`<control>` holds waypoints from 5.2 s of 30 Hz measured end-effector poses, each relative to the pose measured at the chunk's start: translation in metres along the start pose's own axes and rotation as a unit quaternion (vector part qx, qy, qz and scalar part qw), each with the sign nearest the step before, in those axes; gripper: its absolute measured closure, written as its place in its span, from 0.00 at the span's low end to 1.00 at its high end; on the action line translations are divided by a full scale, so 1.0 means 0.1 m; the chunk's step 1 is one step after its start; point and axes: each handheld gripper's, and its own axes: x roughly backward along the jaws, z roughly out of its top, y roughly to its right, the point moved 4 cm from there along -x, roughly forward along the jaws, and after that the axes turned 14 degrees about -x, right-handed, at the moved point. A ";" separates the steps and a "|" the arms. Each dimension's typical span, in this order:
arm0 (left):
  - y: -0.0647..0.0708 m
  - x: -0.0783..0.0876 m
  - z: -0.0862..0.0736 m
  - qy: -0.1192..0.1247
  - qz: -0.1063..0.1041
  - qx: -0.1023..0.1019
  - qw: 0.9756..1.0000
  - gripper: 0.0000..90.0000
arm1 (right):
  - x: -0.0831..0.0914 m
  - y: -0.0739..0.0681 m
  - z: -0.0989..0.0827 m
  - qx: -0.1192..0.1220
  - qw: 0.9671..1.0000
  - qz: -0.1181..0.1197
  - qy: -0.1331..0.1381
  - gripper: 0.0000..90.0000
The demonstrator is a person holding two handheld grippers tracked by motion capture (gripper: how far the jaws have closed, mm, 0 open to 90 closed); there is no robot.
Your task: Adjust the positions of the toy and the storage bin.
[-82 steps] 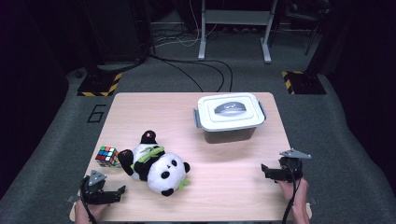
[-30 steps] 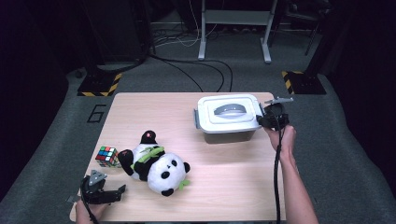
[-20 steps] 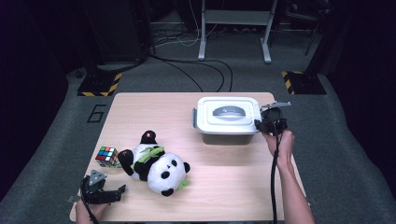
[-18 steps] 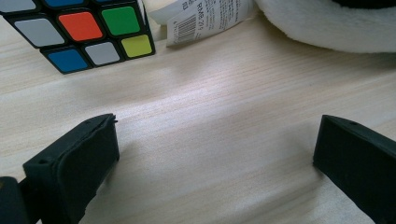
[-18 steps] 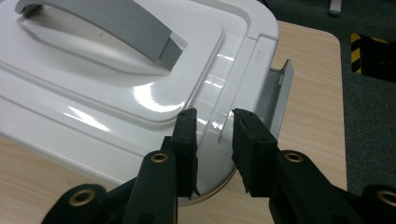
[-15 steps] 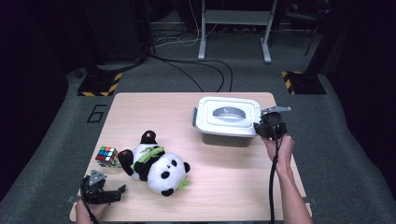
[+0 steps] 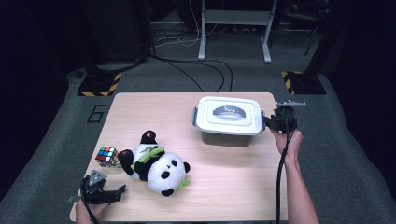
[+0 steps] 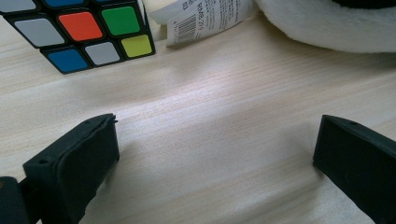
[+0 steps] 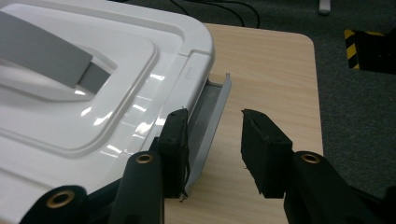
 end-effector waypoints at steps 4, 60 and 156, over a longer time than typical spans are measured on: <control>0.00 0.00 0.00 0.000 0.000 0.000 1.000 0.00 | -0.12 0.04 0.01 -0.005 1.000 0.008 -0.009 0.69; 0.00 0.00 0.00 0.001 -0.001 0.000 1.000 0.00 | -0.12 0.04 -0.14 -0.020 0.999 0.032 -0.021 0.86; 0.00 0.01 0.00 -0.004 -0.003 0.002 1.000 0.01 | 0.02 -1.65 -0.32 0.217 0.963 0.150 -0.053 0.74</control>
